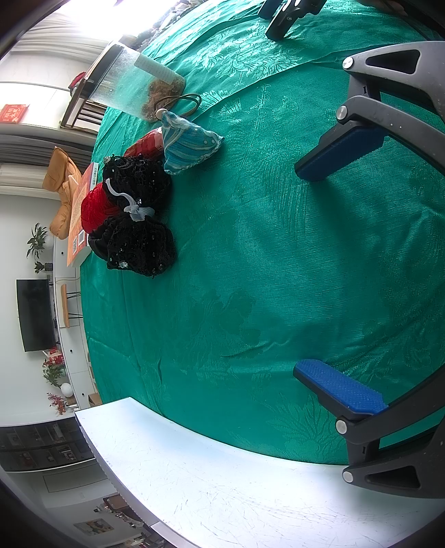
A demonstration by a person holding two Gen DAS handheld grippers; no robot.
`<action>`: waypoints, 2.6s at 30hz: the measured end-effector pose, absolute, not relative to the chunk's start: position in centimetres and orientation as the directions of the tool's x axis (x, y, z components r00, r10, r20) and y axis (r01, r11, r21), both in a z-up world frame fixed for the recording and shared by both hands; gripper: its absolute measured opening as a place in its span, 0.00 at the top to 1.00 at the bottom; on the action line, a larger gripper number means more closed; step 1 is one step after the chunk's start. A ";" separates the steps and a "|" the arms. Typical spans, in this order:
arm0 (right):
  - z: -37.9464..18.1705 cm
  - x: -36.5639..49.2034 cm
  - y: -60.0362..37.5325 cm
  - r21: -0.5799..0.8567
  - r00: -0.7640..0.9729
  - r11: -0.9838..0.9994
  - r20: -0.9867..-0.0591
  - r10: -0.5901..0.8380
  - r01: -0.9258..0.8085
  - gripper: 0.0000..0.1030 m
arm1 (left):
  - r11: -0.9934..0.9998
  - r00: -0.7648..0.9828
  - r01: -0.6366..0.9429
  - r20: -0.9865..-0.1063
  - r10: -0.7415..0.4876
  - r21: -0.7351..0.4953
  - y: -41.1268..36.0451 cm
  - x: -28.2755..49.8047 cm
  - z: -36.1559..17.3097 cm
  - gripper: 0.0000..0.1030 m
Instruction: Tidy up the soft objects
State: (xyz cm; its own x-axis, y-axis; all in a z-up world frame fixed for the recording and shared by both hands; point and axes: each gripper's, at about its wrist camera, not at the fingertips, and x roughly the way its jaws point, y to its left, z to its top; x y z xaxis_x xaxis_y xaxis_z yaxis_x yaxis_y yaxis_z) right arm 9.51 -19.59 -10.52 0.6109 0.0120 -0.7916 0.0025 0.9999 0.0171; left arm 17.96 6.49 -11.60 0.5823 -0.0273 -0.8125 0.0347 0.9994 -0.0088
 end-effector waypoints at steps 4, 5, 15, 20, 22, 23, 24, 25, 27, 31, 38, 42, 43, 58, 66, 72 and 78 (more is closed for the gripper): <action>-10.5 9.5 -19.6 0.017 0.611 1.000 -0.792 0.012 0.003 0.16 | 0.999 0.582 0.035 -0.813 -0.027 -0.009 6.5 18.0 -11.6 0.00; -10.5 9.5 -19.6 0.017 0.611 1.000 -0.792 0.012 0.002 0.16 | 0.999 0.582 0.035 -0.813 -0.027 -0.009 6.5 18.0 -11.6 0.00; -10.5 9.5 -19.6 0.017 0.611 1.000 -0.792 0.012 0.002 0.16 | 0.999 0.582 0.035 -0.813 -0.027 -0.009 6.5 18.0 -11.6 0.00; -10.5 9.5 -19.6 0.017 0.611 1.000 -0.792 0.012 0.002 0.16 | 0.999 0.582 0.035 -0.813 -0.027 -0.008 6.5 17.9 -11.6 0.00; -10.5 9.5 -19.6 0.017 0.611 1.000 -0.792 0.012 0.002 0.16 | 0.999 0.582 0.035 -0.813 -0.027 -0.009 6.5 18.0 -11.6 0.00; -10.5 9.5 -19.6 0.017 0.611 1.000 -0.792 0.012 0.002 0.16 | 0.999 0.582 0.035 -0.813 -0.027 -0.008 6.5 18.0 -11.6 0.00; -10.5 9.5 -19.6 0.017 0.611 1.000 -0.792 0.012 0.002 0.16 | 0.999 0.582 0.035 -0.813 -0.027 -0.008 6.5 18.0 -11.6 0.00; -10.5 9.5 -19.6 0.017 0.611 1.000 -0.792 0.012 0.002 0.16 | 0.999 0.582 0.035 -0.813 -0.027 -0.009 6.5 18.0 -11.6 0.00; -10.5 9.5 -19.6 0.017 0.611 1.000 -0.792 0.012 0.002 0.16 | 0.999 0.582 0.035 -0.813 -0.027 -0.009 6.5 18.0 -11.6 0.00; -10.5 9.5 -19.6 0.017 0.611 1.000 -0.792 0.012 0.002 0.16 | 0.999 0.582 0.035 -0.813 -0.027 -0.009 6.5 18.0 -11.6 0.00; -10.5 9.5 -19.6 0.017 0.611 1.000 -0.792 0.012 0.002 0.16 | 0.999 0.582 0.035 -0.813 -0.027 -0.008 6.5 18.0 -11.6 0.00; -10.5 9.5 -19.6 0.017 0.611 1.000 -0.792 0.012 0.002 0.16 | 0.999 0.582 0.035 -0.813 -0.027 -0.008 6.5 18.0 -11.6 0.00; -10.5 9.5 -19.6 0.017 0.611 1.000 -0.792 0.012 0.002 0.16 | 0.999 0.582 0.035 -0.813 -0.027 -0.008 6.5 17.9 -11.6 0.00; -10.5 9.5 -19.6 0.017 0.611 1.000 -0.791 0.012 0.002 0.16 | 0.999 0.582 0.035 -0.813 -0.027 -0.008 6.5 18.0 -11.6 0.00; -10.5 9.5 -19.6 0.017 0.611 1.000 -0.791 0.012 0.002 0.16 | 0.999 0.582 0.034 -0.813 -0.026 -0.007 6.5 18.0 -11.6 0.00; -10.5 9.4 -19.6 0.025 0.611 1.000 -0.791 0.022 -0.005 0.16 | 0.999 0.579 0.052 -0.815 -0.031 -0.001 6.9 16.8 -11.9 0.00; -9.7 9.4 -19.0 0.203 0.608 0.977 -0.768 0.201 -0.068 0.16 | 0.999 0.581 0.052 -0.813 -0.035 -0.006 7.5 16.2 -11.9 0.00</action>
